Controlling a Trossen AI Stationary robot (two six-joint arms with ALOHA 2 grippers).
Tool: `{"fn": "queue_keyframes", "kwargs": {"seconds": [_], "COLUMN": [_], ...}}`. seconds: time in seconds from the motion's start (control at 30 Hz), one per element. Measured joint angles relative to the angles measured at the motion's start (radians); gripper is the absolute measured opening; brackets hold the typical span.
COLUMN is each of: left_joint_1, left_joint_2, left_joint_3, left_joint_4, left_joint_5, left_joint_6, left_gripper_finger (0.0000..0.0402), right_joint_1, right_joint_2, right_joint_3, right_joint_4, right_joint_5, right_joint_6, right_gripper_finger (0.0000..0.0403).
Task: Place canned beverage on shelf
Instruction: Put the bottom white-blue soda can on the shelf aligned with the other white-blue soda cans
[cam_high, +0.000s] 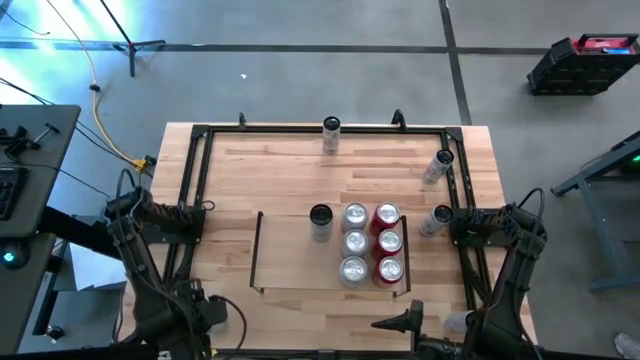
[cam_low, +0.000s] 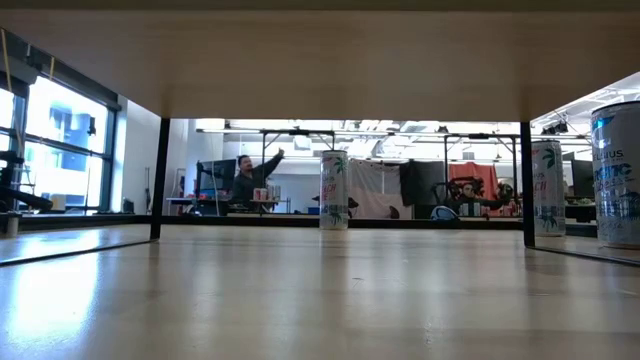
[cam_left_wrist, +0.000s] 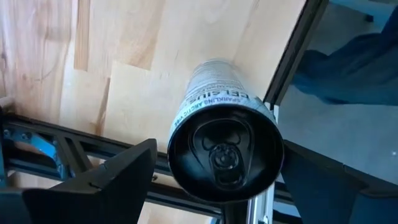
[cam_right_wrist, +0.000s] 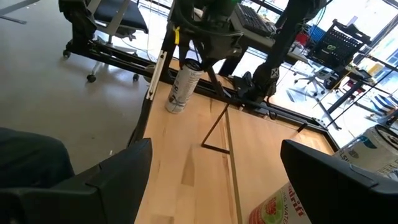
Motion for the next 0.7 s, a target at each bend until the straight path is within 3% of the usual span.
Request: {"fn": "queue_keyframes", "kwargs": {"seconds": [0.5,0.7], "left_joint_1": [0.000,-0.013], "left_joint_2": [-0.001,0.002], "left_joint_3": [-0.011,-0.011], "left_joint_4": [0.001,0.004], "left_joint_5": [-0.002,-0.122], "left_joint_6": [0.006,0.077], "left_gripper_finger": [0.0321,0.0321], "right_joint_1": [-0.001,-0.001], "right_joint_2": [0.000,0.016], "right_joint_3": [0.000,0.000], "right_joint_4": [-0.025,-0.026], "right_joint_5": [-0.021,-0.033], "right_joint_6": [0.025,0.026], "right_gripper_finger": [0.0341,0.0341]}}
